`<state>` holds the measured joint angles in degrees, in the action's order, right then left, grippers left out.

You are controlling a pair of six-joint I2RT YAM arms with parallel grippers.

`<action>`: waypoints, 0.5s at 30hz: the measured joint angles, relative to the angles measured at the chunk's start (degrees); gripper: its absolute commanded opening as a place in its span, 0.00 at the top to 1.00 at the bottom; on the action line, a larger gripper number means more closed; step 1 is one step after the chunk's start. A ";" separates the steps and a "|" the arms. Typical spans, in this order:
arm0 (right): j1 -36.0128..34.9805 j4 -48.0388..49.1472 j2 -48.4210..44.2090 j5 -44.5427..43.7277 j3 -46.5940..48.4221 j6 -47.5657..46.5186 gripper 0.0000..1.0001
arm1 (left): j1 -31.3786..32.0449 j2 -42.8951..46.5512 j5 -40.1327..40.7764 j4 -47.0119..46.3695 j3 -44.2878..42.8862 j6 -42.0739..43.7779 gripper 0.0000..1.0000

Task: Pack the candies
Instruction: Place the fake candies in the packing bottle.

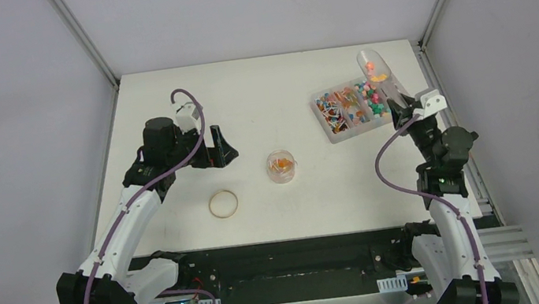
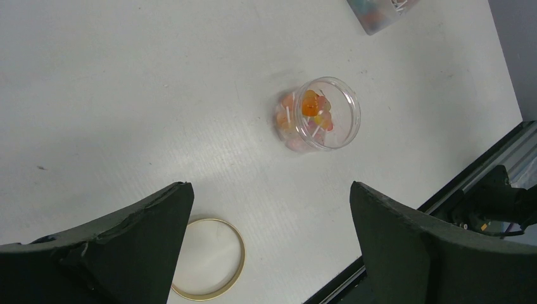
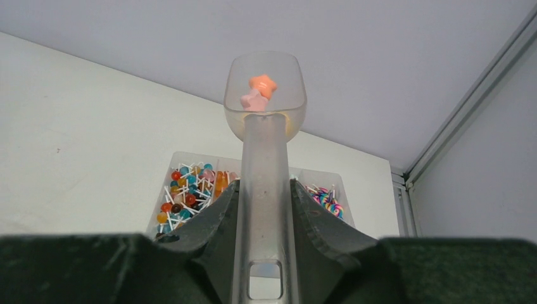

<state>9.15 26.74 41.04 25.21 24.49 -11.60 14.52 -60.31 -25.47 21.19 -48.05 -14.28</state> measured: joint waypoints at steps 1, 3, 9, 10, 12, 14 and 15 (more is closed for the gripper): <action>0.00 0.00 0.00 0.57 0.00 0.20 1.00 | 0.00 0.02 0.02 0.00 0.00 0.00 0.01; 0.00 0.00 0.04 1.88 0.02 0.59 1.00 | 0.00 0.11 0.13 0.00 0.00 0.00 0.01; 0.00 -1.11 1.07 6.27 1.33 1.05 1.00 | 0.00 0.57 0.79 0.00 0.00 -0.02 0.01; 0.00 -1.31 1.27 7.19 1.68 1.05 1.00 | 0.00 0.61 0.98 0.00 0.00 0.00 0.01; -0.02 -1.79 1.55 8.90 2.40 1.07 1.00 | 0.00 0.68 1.14 0.00 0.00 0.00 0.01; -0.02 -2.32 1.77 10.62 2.93 1.09 1.00 | 0.00 0.72 1.22 0.00 0.00 0.00 0.01; -0.20 -2.78 2.05 11.76 3.26 1.11 1.00 | 0.00 0.72 1.25 0.00 0.00 0.00 0.01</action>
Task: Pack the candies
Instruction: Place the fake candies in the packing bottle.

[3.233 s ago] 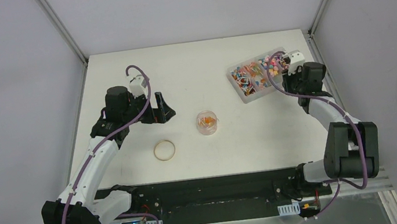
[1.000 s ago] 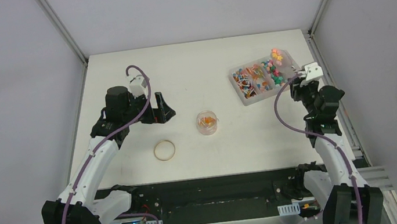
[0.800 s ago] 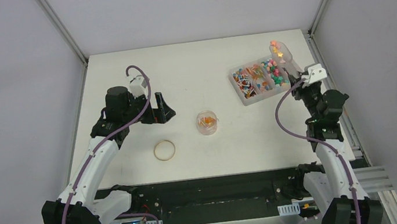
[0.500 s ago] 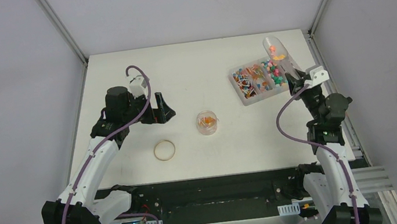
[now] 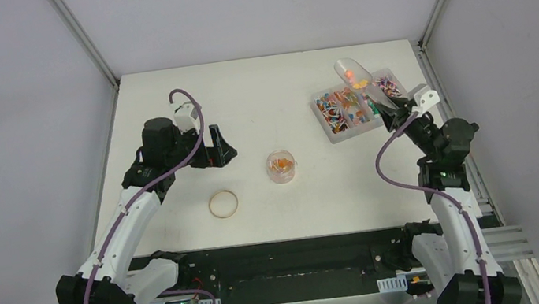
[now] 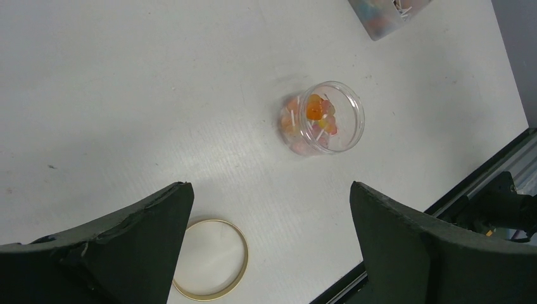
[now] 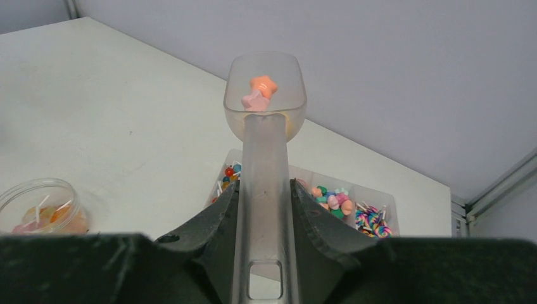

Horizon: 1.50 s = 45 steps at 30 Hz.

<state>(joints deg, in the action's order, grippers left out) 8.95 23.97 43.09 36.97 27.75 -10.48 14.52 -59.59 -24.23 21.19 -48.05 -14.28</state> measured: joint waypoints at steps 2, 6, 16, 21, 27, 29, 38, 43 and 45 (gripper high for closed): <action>-0.44 -1.05 0.76 1.64 0.66 -0.13 1.00 | 0.00 0.00 0.11 0.00 0.00 -0.02 0.01; -2.49 -4.63 3.23 5.11 2.54 -1.64 1.00 | 0.00 0.00 0.13 0.00 0.00 -0.02 0.01; -10.38 -18.25 7.80 14.86 7.78 -11.72 1.00 | 0.00 0.00 0.17 0.00 0.00 0.00 0.01; -13.25 -26.14 7.87 17.31 10.43 -18.18 1.00 | 0.00 0.00 0.17 0.00 0.00 -0.02 0.01; -15.89 -35.71 8.46 17.14 14.47 -25.40 1.00 | 0.00 0.00 0.17 0.00 0.00 0.00 0.01; -16.70 -38.40 8.96 16.70 15.56 -27.32 1.00 | 0.00 0.00 0.17 0.00 0.00 -0.02 0.01; -20.74 -47.47 10.51 12.26 17.94 -33.24 1.00 | 0.00 0.04 0.17 0.00 0.00 -0.02 0.01; -23.26 -50.45 11.96 9.51 18.49 -34.99 1.00 | 0.00 0.04 0.17 0.00 0.00 -0.02 0.01; -24.41 -51.91 12.72 8.04 19.17 -35.65 1.00 | 0.00 0.07 0.17 0.00 0.00 -0.02 0.01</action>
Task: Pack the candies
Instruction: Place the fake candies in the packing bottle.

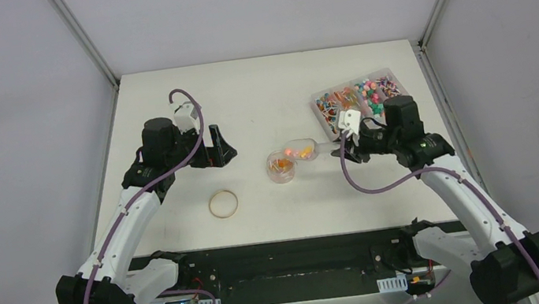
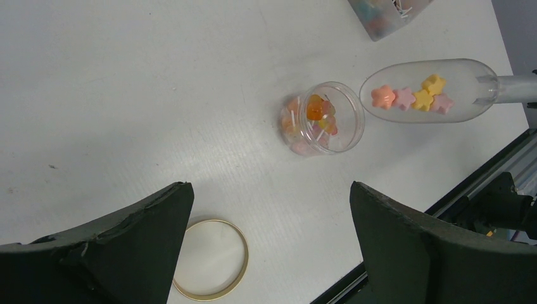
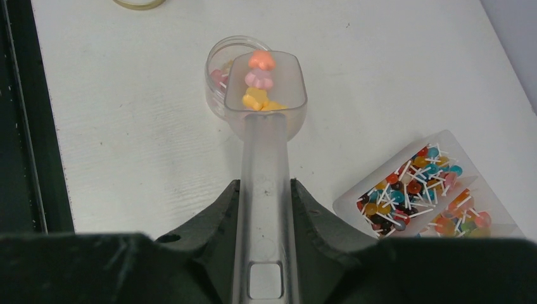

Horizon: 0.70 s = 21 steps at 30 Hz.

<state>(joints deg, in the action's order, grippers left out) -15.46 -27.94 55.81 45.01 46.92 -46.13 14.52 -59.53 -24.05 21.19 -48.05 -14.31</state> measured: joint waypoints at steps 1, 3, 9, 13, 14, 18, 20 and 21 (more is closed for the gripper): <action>-0.55 -0.61 0.31 -0.68 0.33 -0.31 1.00 | 0.00 0.00 0.00 0.00 0.00 0.00 0.01; -1.66 -1.53 0.81 -2.08 0.90 -0.72 1.00 | 0.00 0.02 0.00 0.00 0.02 0.00 0.01; -4.11 -3.34 1.92 -5.64 1.40 -1.40 1.00 | 0.00 0.09 0.00 0.00 0.02 0.02 0.01; -5.07 -4.20 2.82 -7.61 1.44 -1.68 1.00 | 0.00 0.09 0.00 0.00 0.02 0.00 0.01; -5.25 -4.57 3.06 -8.07 1.53 -1.81 1.00 | 0.00 0.09 0.00 0.00 0.02 0.00 0.01; -5.84 -5.38 3.56 -9.20 2.14 -2.03 1.00 | 0.00 0.09 0.00 0.00 0.02 0.02 0.01; -6.12 -5.62 3.63 -9.75 2.58 -2.05 1.00 | 0.00 0.09 0.00 0.00 0.02 0.00 0.01; -6.23 -5.79 3.65 -10.01 2.84 -2.10 1.00 | 0.00 0.09 0.00 0.00 0.02 0.02 0.01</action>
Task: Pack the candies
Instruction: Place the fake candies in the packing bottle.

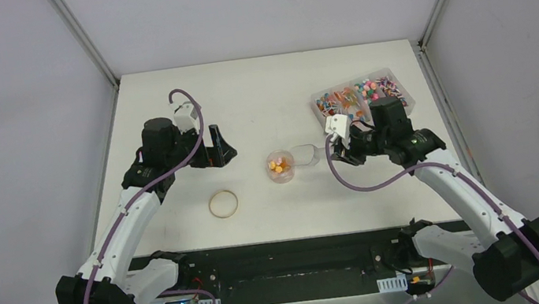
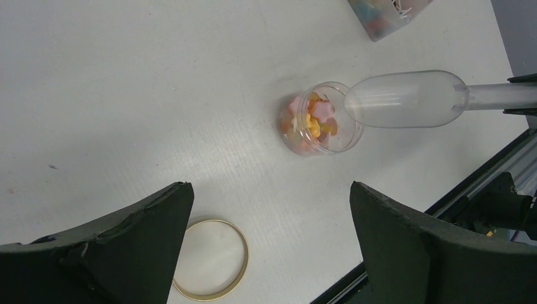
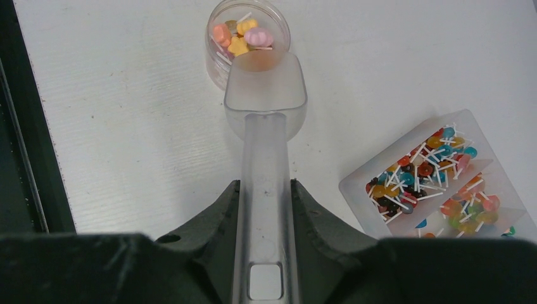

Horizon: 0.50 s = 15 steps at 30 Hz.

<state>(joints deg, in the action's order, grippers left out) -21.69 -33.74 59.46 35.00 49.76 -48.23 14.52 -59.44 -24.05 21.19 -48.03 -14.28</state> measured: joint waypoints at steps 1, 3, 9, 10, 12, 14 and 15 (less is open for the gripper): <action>-0.09 -0.11 0.02 -0.17 0.22 -0.04 1.00 | 0.00 0.00 0.00 0.00 0.00 -0.02 0.01; -0.24 -0.33 0.15 -0.48 0.79 -0.17 1.00 | 0.00 0.00 0.00 0.00 0.00 0.00 0.01; -0.37 -0.83 0.52 -1.27 2.01 -0.35 1.00 | 0.00 0.00 0.00 0.00 0.00 -0.02 0.01; -0.37 -0.92 0.57 -1.27 2.10 -0.35 1.00 | 0.00 0.00 0.00 0.00 0.00 -0.02 0.01; -0.37 -0.94 0.57 -1.29 2.40 -0.35 1.00 | 0.00 0.00 0.00 0.00 0.00 -0.02 0.01; -0.37 -0.70 0.44 -1.27 2.56 -0.31 1.00 | 0.00 0.00 -0.02 0.00 0.00 -0.02 0.01; -0.37 -0.46 0.28 -1.27 2.56 -0.11 1.00 | 0.00 0.00 0.00 0.00 0.00 -0.02 0.01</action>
<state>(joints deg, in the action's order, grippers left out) -22.06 -34.20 59.75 33.74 52.31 -48.34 14.52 -59.44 -24.05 21.19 -48.03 -14.31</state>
